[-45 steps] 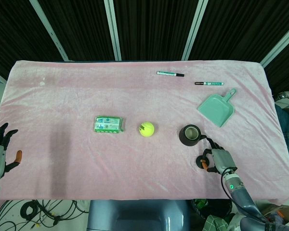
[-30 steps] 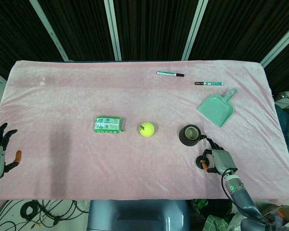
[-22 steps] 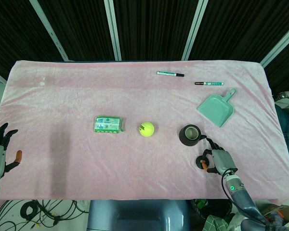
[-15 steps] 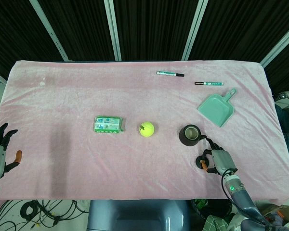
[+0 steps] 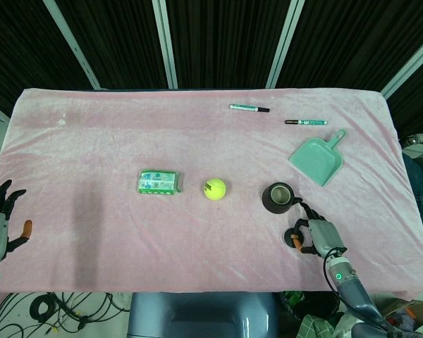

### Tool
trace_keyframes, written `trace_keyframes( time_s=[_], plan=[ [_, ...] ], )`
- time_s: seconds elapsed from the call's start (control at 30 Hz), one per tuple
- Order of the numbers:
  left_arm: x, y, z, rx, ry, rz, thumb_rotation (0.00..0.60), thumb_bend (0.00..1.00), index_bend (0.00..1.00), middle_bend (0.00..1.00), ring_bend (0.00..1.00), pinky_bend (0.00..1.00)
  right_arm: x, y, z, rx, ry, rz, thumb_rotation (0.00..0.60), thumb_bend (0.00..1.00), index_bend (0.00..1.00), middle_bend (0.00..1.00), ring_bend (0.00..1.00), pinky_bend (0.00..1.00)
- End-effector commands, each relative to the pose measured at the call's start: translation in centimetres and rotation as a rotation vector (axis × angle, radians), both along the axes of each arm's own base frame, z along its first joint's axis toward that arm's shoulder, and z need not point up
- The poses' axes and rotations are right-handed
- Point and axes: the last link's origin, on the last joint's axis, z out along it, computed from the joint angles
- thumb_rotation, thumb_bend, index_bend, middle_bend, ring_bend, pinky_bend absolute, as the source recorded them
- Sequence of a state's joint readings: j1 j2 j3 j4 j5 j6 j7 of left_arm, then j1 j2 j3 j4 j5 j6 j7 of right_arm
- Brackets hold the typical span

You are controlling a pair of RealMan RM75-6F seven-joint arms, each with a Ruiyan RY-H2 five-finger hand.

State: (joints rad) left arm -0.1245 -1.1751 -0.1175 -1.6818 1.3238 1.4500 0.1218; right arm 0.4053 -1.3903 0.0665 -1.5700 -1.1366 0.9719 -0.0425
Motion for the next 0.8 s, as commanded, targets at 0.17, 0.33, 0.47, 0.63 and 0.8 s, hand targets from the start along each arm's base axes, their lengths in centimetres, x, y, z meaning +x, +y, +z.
trace_keyframes(
  time_s=[0.17, 0.33, 0.47, 0.63, 0.8],
  plan=[
    [0.0, 0.0, 0.0, -0.002, 0.001, -0.001, 0.600, 0.44, 0.17, 0.00, 0.00, 0.00, 1.1, -0.3, 1.5, -0.050, -0.050, 0.025, 0.600, 0.38, 0.65, 0.00, 0.09, 0.17],
    [0.0, 0.0, 0.0, 0.000, -0.002, -0.001, 0.600, 0.44, 0.17, 0.00, 0.00, 0.00, 2.0, -0.6, 3.0, -0.090, -0.071, 0.056, 0.600, 0.39, 0.65, 0.00, 0.09, 0.17],
    [0.0, 0.0, 0.0, -0.001, -0.004, -0.001, 0.600, 0.44, 0.17, 0.00, 0.00, 0.00, 3.1, -1.2, 4.5, -0.131, -0.082, 0.081, 0.600, 0.39, 0.65, 0.00, 0.09, 0.17],
    [0.0, 0.0, 0.0, 0.001, -0.006, 0.001, 0.600, 0.44, 0.17, 0.00, 0.00, 0.00, 4.7, -2.9, 6.3, -0.160, -0.073, 0.112, 0.600, 0.39, 0.65, 0.00, 0.09, 0.17],
    [0.0, 0.0, 0.0, 0.000, -0.006, 0.001, 0.600, 0.44, 0.17, 0.00, 0.00, 0.00, 6.2, -5.3, 7.1, -0.155, -0.035, 0.125, 0.600, 0.39, 0.65, 0.00, 0.09, 0.17]
  ],
)
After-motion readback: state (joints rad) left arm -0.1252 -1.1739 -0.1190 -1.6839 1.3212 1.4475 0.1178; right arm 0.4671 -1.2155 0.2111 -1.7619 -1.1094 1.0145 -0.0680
